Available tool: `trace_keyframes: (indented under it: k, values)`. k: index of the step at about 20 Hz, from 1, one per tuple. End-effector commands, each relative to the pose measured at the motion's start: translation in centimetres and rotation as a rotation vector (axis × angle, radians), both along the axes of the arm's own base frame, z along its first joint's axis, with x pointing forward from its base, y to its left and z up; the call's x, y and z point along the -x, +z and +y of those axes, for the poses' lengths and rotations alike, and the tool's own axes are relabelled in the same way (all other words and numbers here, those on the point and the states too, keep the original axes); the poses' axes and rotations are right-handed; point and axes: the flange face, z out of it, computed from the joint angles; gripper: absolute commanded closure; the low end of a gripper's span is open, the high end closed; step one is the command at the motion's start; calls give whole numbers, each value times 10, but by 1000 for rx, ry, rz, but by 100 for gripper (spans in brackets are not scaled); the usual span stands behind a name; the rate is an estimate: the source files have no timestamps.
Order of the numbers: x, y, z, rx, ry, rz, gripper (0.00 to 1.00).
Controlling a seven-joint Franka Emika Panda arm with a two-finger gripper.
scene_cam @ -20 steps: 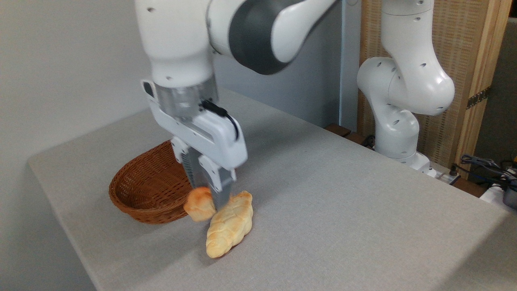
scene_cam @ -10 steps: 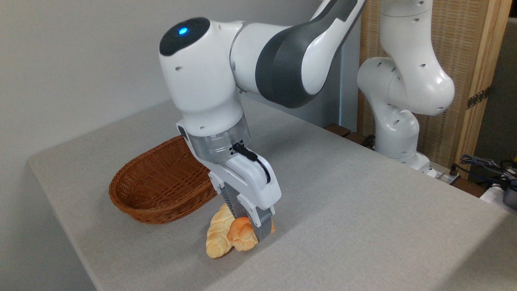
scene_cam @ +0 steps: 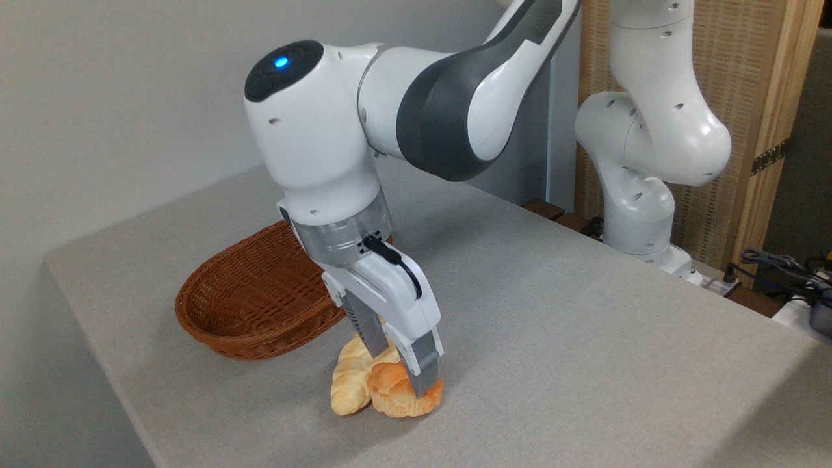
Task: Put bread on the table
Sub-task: 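Open the gripper, release the roll, and raise the gripper away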
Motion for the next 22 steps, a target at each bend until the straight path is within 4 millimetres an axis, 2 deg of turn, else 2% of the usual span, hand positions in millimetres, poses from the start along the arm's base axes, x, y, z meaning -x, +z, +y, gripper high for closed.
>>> trace_keyframes:
  k: [1, 5, 8, 9, 10, 11, 13, 14, 16, 22]
  values:
    - [-5, 39, -4, -6, -16, -75, 0]
    - [-3, 64, -25, -3, -53, -122, 0]
    - [0, 76, -64, -3, -118, -143, 0]
    - [-1, 84, -74, 0, -131, -160, 0]
    - [-5, 101, -81, 7, -125, -195, 0]
    - [-5, 105, -96, 12, -95, -204, 0]
    - [-6, 101, -125, 17, -54, -210, 0]
    - [-7, 99, -132, 17, -19, -211, 0]
    - [-9, 92, -134, 16, 14, -198, 0]
    - [-10, 99, -131, 16, 18, -212, 0]
